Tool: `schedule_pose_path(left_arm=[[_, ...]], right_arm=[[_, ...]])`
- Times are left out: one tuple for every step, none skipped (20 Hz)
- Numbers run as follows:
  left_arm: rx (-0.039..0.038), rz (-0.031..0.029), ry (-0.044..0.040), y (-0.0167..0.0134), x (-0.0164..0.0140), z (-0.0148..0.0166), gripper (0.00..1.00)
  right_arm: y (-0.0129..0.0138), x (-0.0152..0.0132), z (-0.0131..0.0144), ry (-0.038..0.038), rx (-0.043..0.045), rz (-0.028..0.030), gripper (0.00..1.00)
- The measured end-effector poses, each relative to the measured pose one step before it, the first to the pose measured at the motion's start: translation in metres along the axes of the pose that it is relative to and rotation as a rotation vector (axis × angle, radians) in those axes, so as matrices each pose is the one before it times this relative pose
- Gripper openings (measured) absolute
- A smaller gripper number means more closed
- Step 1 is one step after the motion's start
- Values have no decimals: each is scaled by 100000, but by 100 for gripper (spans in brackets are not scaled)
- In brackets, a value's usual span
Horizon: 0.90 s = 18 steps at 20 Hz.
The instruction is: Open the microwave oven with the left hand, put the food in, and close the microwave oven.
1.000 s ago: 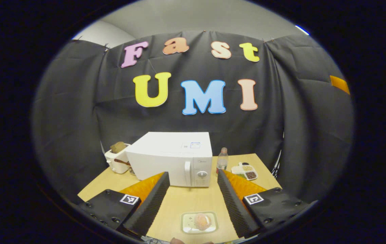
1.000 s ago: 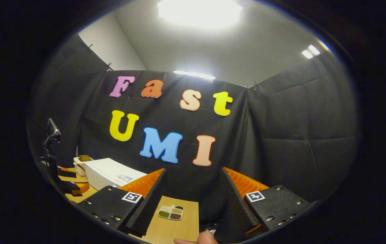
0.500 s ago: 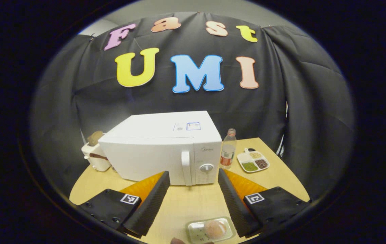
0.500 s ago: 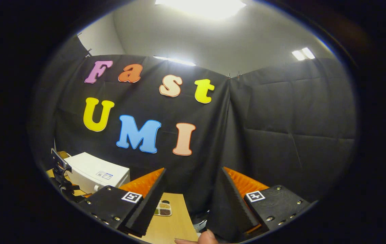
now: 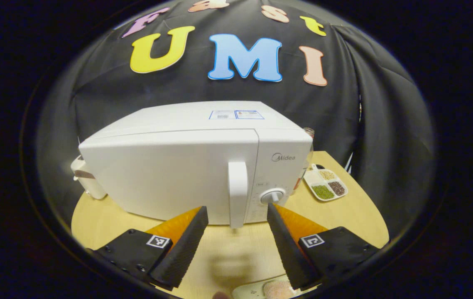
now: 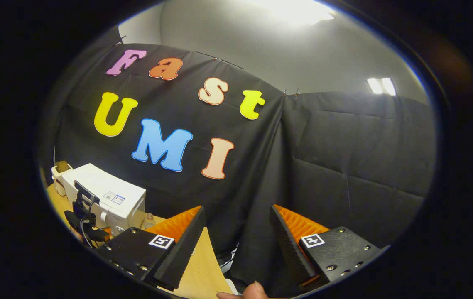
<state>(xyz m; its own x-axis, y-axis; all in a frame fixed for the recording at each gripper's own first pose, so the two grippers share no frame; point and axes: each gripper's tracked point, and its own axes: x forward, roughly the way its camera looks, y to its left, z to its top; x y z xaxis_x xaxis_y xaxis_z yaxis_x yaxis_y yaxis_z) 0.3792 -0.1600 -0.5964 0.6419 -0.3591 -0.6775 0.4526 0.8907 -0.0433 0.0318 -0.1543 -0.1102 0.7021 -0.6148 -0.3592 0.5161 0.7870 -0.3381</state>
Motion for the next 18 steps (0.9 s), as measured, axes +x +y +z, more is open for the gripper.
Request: schedule_pose_path(left_arm=[[552, -1086, 673, -37, 853, -109, 95], [491, -574, 450, -36, 526, -110, 99], [264, -815, -223, -93, 507, 90, 95], [169, -746, -205, -176, 520, -73, 94], [153, -555, -15, -86, 228, 55, 93], [286, -455, 234, 11, 237, -17, 92], [285, 104, 52, -57, 229, -18, 87], [436, 1650, -46, 273, 222, 144, 77], [289, 1789, 594, 293, 362, 143, 64], [-26, 3096, 765, 48, -99, 211, 51], [-179, 867, 1228, 100, -193, -148, 39], [-973, 246, -344, -72, 60, 24, 37], [-1027, -901, -590, -23, 97, -65, 36], [170, -1329, -1149, -44, -160, 29, 36], [1120, -1354, -292, -27, 179, -68, 29], [1318, -590, -449, 31, -75, -6, 26], [542, -11, -272, 77, -161, -29, 23], [-469, 121, -567, -83, 298, 39, 22]], right_arm=[[77, -157, -140, 645, -917, -471, 96], [-36, -152, -146, 513, -796, -682, 95], [-108, -63, -241, 705, -205, -719, 96], [-16, -16, -242, 1086, 462, -296, 95], [3, -105, -314, 1273, 970, -84, 95], [-44, -101, -196, 993, 1347, -17, 95], [-66, -137, -53, 371, 1277, -75, 95], [-138, -127, 7, 65, 727, -374, 96], [13, -110, -145, -617, 297, -147, 96], [-68, -70, -138, 352, -296, -250, 95], [23, -59, -520, 777, -247, 196, 95], [-81, -289, -20, -210, 396, -318, 96], [-206, -132, -2, 15, 837, -322, 94], [14, -361, -187, 449, 932, 441, 96], [85, -227, -382, 527, 392, 661, 95], [-101, -191, -168, 166, -265, 161, 95], [-364, -173, -150, -97, -370, -327, 96], [-152, -122, -49, 30, -42, 201, 96]])
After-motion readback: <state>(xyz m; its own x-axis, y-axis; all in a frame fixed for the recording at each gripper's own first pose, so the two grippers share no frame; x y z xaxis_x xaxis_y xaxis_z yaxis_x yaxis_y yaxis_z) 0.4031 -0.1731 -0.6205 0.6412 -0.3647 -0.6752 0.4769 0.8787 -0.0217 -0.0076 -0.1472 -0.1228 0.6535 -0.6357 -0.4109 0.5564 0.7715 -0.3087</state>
